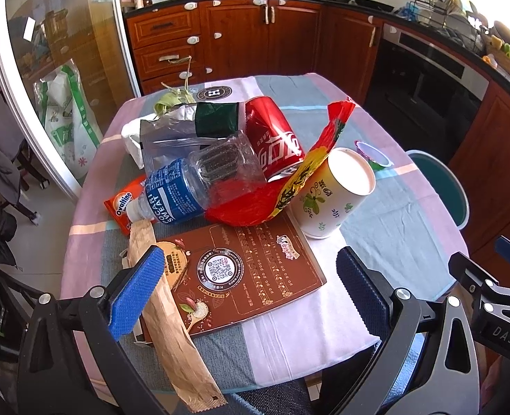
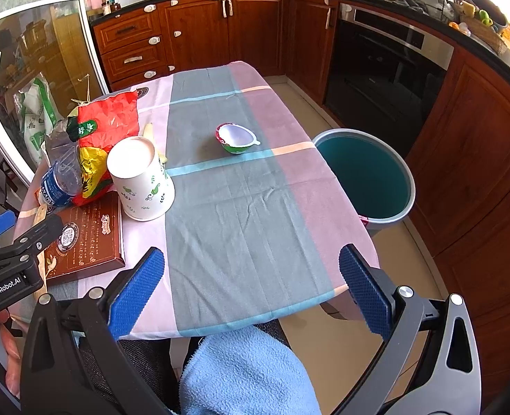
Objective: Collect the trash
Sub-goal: 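Move both tools toward the trash pile on the table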
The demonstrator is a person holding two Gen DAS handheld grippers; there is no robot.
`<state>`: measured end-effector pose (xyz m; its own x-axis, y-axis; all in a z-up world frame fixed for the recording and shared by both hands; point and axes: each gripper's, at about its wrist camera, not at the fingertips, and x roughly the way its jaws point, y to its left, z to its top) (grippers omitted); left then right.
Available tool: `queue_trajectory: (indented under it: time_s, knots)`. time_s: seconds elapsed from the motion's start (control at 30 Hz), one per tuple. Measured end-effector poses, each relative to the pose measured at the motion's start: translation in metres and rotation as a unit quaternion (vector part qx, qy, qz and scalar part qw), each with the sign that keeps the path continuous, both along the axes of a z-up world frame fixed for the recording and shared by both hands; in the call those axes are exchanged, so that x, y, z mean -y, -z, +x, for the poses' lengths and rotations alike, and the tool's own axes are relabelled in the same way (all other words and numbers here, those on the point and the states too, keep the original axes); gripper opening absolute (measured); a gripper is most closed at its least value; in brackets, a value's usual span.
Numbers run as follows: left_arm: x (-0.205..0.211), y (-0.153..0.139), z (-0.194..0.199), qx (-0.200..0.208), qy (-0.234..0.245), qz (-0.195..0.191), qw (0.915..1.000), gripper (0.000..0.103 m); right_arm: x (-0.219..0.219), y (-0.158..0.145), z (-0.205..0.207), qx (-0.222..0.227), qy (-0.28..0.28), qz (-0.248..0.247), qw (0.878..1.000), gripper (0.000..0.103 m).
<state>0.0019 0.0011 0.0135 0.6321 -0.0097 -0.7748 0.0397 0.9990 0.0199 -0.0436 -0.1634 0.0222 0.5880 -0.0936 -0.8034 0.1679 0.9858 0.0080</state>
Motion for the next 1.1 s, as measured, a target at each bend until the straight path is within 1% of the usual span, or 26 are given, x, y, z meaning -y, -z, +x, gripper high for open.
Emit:
queue_trajectory:
  time_s: [0.7,1.1]
  knots:
    - [-0.0013,0.0005,-0.0044,0.000,0.002,-0.005,1.0000,0.100,0.0021,0.0023,-0.0009,0.000,0.003,-0.002,1.000,0.097]
    - [-0.0090,0.0081,0.0006,-0.005,0.011,-0.010,0.9999,0.100,0.0016,0.0038,0.0013,0.001,-0.002,-0.002,1.000,0.097]
